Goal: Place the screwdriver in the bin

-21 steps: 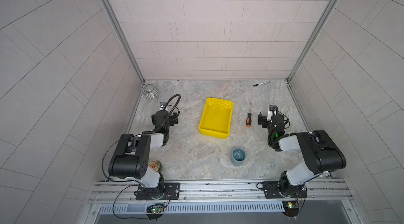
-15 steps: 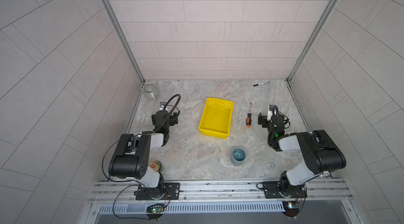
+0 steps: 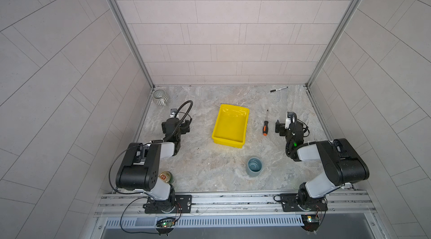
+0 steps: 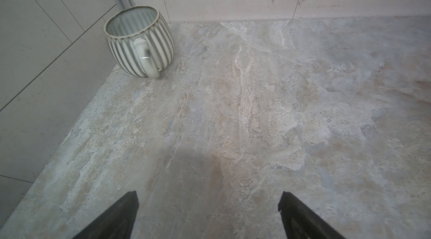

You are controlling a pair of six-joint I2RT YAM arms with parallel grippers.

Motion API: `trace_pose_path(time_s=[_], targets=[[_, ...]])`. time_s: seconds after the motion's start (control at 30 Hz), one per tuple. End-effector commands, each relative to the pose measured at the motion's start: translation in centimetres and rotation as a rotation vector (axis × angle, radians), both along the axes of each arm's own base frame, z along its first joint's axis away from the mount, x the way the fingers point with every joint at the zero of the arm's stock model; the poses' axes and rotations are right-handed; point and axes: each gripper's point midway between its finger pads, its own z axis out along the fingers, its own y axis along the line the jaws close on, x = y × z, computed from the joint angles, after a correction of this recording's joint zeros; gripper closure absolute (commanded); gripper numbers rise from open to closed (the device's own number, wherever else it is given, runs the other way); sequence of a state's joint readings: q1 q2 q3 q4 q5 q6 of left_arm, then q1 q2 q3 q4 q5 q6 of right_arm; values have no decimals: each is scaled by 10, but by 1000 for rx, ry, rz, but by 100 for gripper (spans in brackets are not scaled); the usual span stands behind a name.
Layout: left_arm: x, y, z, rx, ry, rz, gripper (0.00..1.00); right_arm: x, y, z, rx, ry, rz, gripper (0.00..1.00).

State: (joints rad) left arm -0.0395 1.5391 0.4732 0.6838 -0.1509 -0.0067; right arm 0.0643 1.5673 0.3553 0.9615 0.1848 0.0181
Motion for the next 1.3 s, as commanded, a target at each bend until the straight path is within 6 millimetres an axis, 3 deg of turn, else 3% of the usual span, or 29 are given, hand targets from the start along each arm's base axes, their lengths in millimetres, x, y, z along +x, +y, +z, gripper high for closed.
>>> trace_pose_path(time_s=[0.0,0.63,0.73,0.8,0.87,0.97,1.03,1.07,1.13,1.2,1.27], targets=[[10,1,10,0,-33,1,0,2,-2,0,-15,-1,-3,1],[9,0,12,2,-43,-4,0,0,2,3,-27,-14,9,1],[9,-6,19,36,24,-2,0,-13,0,20,-72,-83,-51,1],[11,-12,36,40,101,34,0,-32,-3,44,-118,-137,-127,1],[9,-30,43,0,237,-25,0,-46,5,67,-130,-167,-145,1],[-11,-57,47,64,373,-90,0,-65,16,98,-95,-111,-169,1],[-28,-70,46,63,404,-102,0,-86,5,104,25,-21,-249,1],[-33,-74,47,28,406,-98,0,-101,-5,97,110,14,-325,1],[-44,-65,51,-44,403,8,0,-123,-11,63,198,95,-374,1],[-55,-54,51,-57,428,90,0,-129,-9,33,239,157,-329,1],[-51,-59,51,-81,401,65,0,-126,-9,28,317,165,-311,1]])
